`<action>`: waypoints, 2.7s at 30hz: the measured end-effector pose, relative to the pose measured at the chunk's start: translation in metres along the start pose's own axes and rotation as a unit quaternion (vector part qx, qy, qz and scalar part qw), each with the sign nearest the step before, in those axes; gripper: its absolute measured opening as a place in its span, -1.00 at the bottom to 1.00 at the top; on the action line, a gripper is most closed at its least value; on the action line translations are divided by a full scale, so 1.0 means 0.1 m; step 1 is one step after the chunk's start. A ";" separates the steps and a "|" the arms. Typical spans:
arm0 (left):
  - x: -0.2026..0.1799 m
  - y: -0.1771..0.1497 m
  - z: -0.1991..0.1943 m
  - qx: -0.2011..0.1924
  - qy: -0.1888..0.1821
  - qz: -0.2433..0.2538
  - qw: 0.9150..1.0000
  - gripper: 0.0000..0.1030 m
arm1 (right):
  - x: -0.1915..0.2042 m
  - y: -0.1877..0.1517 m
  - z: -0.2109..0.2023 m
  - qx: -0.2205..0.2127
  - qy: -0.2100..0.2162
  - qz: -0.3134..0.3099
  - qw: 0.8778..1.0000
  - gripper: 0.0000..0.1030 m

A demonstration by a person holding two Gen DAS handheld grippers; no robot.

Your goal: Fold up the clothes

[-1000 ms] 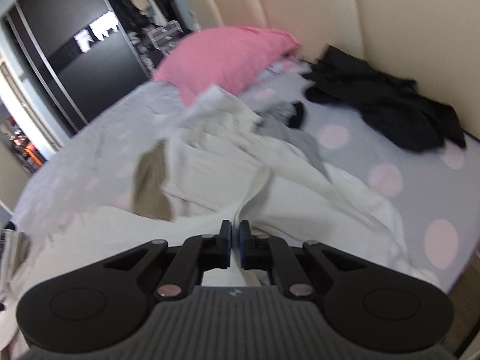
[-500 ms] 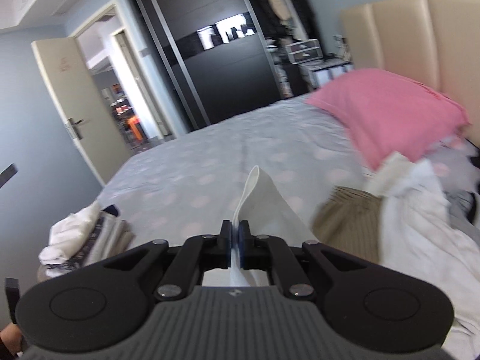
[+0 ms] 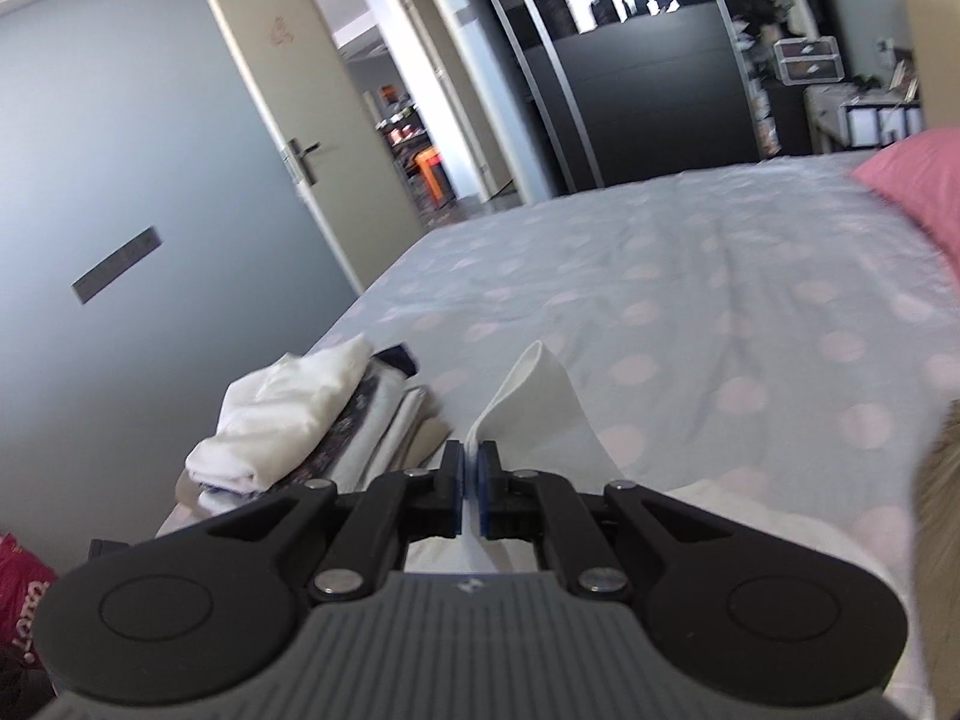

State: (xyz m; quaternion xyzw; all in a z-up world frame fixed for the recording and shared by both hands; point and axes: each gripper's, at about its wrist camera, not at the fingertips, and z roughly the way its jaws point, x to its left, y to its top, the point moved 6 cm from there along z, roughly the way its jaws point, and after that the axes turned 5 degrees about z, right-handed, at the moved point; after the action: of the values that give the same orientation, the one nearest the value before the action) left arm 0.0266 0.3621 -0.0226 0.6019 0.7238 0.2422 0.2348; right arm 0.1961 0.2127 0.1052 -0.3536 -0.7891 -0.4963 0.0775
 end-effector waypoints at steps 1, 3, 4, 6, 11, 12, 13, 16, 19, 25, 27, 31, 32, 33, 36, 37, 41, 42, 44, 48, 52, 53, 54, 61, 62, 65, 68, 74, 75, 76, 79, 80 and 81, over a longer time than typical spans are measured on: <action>0.04 -0.02 0.03 0.003 0.001 0.001 1.000 -0.06 | 0.02 -0.07 0.15 0.011 0.006 0.002 1.000 -0.89; 0.12 -0.07 0.08 0.010 0.005 -0.002 1.000 -0.06 | 0.03 -0.24 0.43 0.035 0.013 0.007 0.999 -0.89; 0.17 -0.09 0.10 0.013 0.006 -0.007 1.000 -0.06 | 0.01 -0.34 0.57 0.048 0.015 0.010 0.999 -0.89; 0.27 -0.13 0.14 0.016 0.006 -0.019 1.000 -0.06 | -0.02 -0.53 0.82 0.073 0.016 0.015 0.997 -0.89; 0.43 -0.16 0.26 0.024 0.008 -0.041 0.999 -0.06 | -0.18 -0.94 1.29 0.119 0.016 0.034 0.992 -0.89; 0.45 -0.15 0.28 0.024 0.008 -0.044 0.999 -0.06 | -0.21 -1.00 1.36 0.125 0.016 0.039 0.991 -0.89; 0.46 -0.15 0.30 0.025 0.007 -0.047 0.999 -0.06 | -0.24 -1.04 1.41 0.130 0.016 0.042 0.991 -0.88; 0.46 -0.11 0.37 0.029 0.002 -0.056 0.998 -0.06 | -0.28 -1.17 1.52 0.145 0.024 0.055 0.988 -0.77; 0.42 -0.08 0.42 0.029 0.008 -0.044 0.999 -0.06 | -0.28 -1.18 1.54 0.147 0.026 0.048 0.988 -0.49; 0.39 0.06 0.64 0.028 0.020 -0.031 0.999 -0.06 | -0.55 -1.03 1.26 0.124 -0.013 0.007 0.992 -0.36; 0.37 0.15 0.78 0.027 0.017 -0.033 0.999 -0.06 | -0.79 -0.96 1.11 0.116 -0.047 -0.001 0.992 -0.35; 0.27 0.33 1.08 0.020 0.014 -0.017 1.000 -0.06 | -1.43 -0.83 0.76 0.106 -0.120 0.001 0.987 -0.34; 0.24 0.36 1.16 0.020 0.015 -0.009 1.000 -0.06 | -1.58 -0.81 0.67 0.104 -0.136 0.003 0.985 -0.34; 0.22 0.39 1.25 0.022 0.022 0.001 1.000 -0.06 | -1.74 -0.79 0.59 0.101 -0.153 0.006 0.983 -0.34; 0.18 0.42 1.48 0.033 0.043 0.036 0.998 -0.06 | -2.20 -0.75 0.34 0.096 -0.201 0.022 0.975 -0.34; 0.18 0.41 1.53 0.035 0.048 0.042 0.997 -0.06 | -2.34 -0.74 0.27 0.095 -0.215 0.028 0.972 -0.34; 0.19 0.36 1.69 0.036 0.040 0.043 0.998 -0.11 | -2.79 -0.78 0.16 0.104 -0.264 0.049 0.958 -0.33; 0.19 0.35 1.71 0.034 0.040 0.042 0.998 -0.23 | -2.90 -0.80 0.16 0.106 -0.274 0.056 0.954 -0.29; 0.17 0.32 1.73 0.025 0.033 0.039 0.998 -0.38 | -3.07 -0.85 0.20 0.110 -0.290 0.067 0.948 -0.26; 0.09 0.30 1.72 0.012 0.018 0.043 0.999 -0.72 | -3.38 -0.92 0.33 0.109 -0.313 0.084 0.940 -0.26; 0.03 0.30 1.74 0.006 0.014 0.043 0.999 -0.91 | -3.57 -0.95 0.44 0.101 -0.317 0.111 0.936 -0.34; 0.03 0.30 1.73 0.004 0.009 0.037 0.999 -0.93 | -3.58 -0.96 0.46 0.102 -0.307 0.121 0.938 -0.65; 0.02 0.30 1.71 0.001 0.005 0.031 0.999 -0.95 | -3.58 -0.97 0.47 0.103 -0.297 0.129 0.941 -0.87; 0.07 0.32 1.39 -0.019 0.025 0.032 0.999 -0.96 | -3.34 -0.76 0.37 0.057 -0.306 0.070 0.948 -0.90; 0.12 0.31 1.36 -0.013 0.026 0.022 0.999 -0.96 | -3.31 -0.73 0.37 0.052 -0.311 0.063 0.947 -0.90; 0.23 0.22 1.38 0.022 0.037 -0.002 0.999 -0.97 | -3.28 -0.69 0.45 0.041 -0.329 0.037 0.943 -0.91; 0.25 0.09 1.50 0.058 0.034 -0.002 0.998 -0.96 | -3.30 -0.75 0.57 0.050 -0.340 0.039 0.938 -0.91; 0.37 0.03 1.42 0.031 -0.003 -0.069 0.997 -0.24 | -3.34 -0.81 0.48 0.047 -0.342 0.054 0.937 -0.73; 0.37 0.02 1.36 0.026 -0.008 -0.070 0.997 -0.19 | -3.32 -0.81 0.41 0.044 -0.342 0.050 0.937 -0.73; 0.35 0.01 1.30 0.023 -0.012 -0.067 0.997 -0.19 | -3.29 -0.81 0.34 0.042 -0.341 0.045 0.938 -0.72; 0.29 -0.05 1.14 0.018 -0.032 -0.061 0.997 -0.08 | -3.18 -0.87 0.14 0.042 -0.321 0.043 0.945 -0.65; 0.25 -0.08 1.10 0.018 -0.042 -0.060 0.997 -0.03 | -3.12 -0.91 0.08 0.042 -0.313 0.044 0.948 -0.63; 0.20 -0.11 1.07 0.020 -0.054 -0.058 0.997 -0.01 | -3.06 -0.96 0.01 0.043 -0.304 0.044 0.951 -0.58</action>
State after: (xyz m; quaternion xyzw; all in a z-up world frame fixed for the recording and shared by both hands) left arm 0.0828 0.3872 -0.1135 0.5755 0.7487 0.1803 0.2751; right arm 0.3617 0.0415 -0.1102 -0.5184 -0.7794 -0.3273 -0.1293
